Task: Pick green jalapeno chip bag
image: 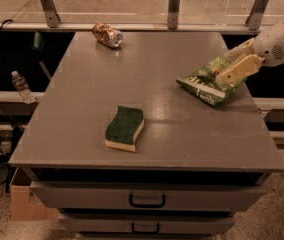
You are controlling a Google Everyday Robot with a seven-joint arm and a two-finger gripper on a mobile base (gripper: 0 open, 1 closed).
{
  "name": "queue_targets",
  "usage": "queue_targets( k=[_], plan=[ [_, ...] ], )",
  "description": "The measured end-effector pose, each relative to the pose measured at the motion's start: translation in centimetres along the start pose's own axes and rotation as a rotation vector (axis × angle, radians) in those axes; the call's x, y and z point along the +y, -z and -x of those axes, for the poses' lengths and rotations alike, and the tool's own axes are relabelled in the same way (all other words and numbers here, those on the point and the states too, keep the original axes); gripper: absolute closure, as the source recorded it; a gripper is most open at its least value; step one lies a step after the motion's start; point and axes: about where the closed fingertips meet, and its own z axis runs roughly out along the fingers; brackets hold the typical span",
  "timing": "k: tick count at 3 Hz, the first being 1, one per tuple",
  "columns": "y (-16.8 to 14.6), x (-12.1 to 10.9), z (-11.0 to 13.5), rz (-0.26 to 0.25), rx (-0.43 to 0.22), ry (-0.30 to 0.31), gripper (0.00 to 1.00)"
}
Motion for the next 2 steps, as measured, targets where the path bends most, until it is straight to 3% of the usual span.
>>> queue_targets(
  k=[2],
  plan=[
    [-1.11,-1.29,-1.34,-0.001,0.014,-0.025,0.77]
  ],
)
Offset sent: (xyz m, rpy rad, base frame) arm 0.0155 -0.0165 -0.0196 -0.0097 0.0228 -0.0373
